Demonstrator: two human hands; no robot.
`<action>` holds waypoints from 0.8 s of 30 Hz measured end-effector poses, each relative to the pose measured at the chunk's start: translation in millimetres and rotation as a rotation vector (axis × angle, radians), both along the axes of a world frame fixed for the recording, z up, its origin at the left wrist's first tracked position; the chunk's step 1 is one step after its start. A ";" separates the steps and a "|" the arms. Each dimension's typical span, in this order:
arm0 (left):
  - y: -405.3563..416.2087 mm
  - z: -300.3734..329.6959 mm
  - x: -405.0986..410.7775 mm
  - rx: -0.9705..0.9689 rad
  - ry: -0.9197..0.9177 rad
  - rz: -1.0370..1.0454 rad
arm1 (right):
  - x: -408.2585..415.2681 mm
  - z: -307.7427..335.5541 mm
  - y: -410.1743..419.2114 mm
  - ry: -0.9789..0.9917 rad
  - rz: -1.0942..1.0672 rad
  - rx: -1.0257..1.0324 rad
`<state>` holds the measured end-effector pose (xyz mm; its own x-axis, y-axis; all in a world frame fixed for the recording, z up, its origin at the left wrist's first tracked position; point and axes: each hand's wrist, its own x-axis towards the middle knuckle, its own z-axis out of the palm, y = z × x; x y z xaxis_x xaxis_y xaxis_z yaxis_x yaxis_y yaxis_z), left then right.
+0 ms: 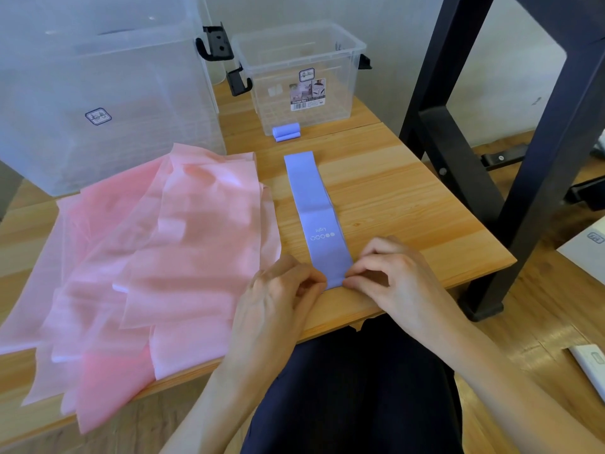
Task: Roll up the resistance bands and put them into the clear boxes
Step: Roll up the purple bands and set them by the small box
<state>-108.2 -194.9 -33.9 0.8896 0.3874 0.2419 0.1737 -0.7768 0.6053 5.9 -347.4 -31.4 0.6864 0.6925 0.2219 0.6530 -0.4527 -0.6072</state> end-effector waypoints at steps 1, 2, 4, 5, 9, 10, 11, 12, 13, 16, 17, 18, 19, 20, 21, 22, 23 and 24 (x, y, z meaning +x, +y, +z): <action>1.3 -1.2 -0.9 -0.001 0.000 -0.011 | 0.4 -0.8 0.8 -0.008 -0.002 0.007; 2.4 -2.1 -1.0 -0.005 0.001 -0.011 | 0.2 -1.7 1.6 -0.019 -0.010 0.012; 3.2 -2.8 0.4 -0.030 0.000 0.004 | -1.1 -4.8 2.3 -0.068 -0.035 0.015; 3.0 -2.1 1.8 -0.046 0.005 0.017 | -2.1 -6.2 2.2 -0.101 -0.042 0.016; 1.7 0.0 8.6 -0.134 0.057 0.087 | -1.6 -9.7 -0.7 -0.124 -0.018 0.045; 2.4 0.1 9.8 -0.155 0.063 0.101 | -0.4 -9.3 -1.0 -0.113 -0.010 0.056; 3.4 0.2 10.8 -0.178 0.062 0.109 | 1.0 -9.2 -0.6 -0.105 -0.005 0.061; 4.0 0.9 11.2 -0.199 0.052 0.110 | 2.1 -8.7 0.7 -0.093 -0.006 0.058; 4.3 1.7 11.6 -0.216 0.039 0.104 | 2.7 -8.0 2.4 -0.077 -0.014 0.050; 1.7 3.9 11.5 -0.215 0.026 0.084 | 1.1 -7.3 7.1 -0.047 -0.052 0.040; 1.0 3.8 11.4 -0.200 0.023 0.086 | 0.6 -8.1 7.1 -0.056 -0.059 0.047; 0.8 2.9 11.4 -0.184 0.019 0.089 | 0.4 -9.0 6.3 -0.059 -0.061 0.054; 1.2 1.7 11.0 -0.171 0.014 0.089 | 0.5 -9.9 4.7 -0.053 -0.057 0.058; 1.9 0.6 10.3 -0.162 0.008 0.082 | 1.0 -10.8 2.9 -0.044 -0.049 0.060; 2.9 -0.5 9.6 -0.154 0.000 0.072 | 1.9 -11.7 1.4 -0.040 -0.038 0.066; 3.8 -0.6 8.7 -0.148 -0.008 0.064 | 2.8 -12.1 0.8 -0.039 -0.030 0.074; 4.9 -0.7 8.6 -0.145 -0.012 0.060 | 3.4 -11.8 1.2 -0.040 -0.028 0.085; 5.7 -0.3 9.1 -0.142 -0.012 0.059 | 3.5 -11.2 2.8 -0.045 -0.033 0.097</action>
<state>-99.1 -189.3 -34.2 0.8616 0.4699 0.1920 0.2082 -0.6722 0.7105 9.4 -344.6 -42.6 0.6966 0.6432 0.3179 0.6662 -0.4154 -0.6193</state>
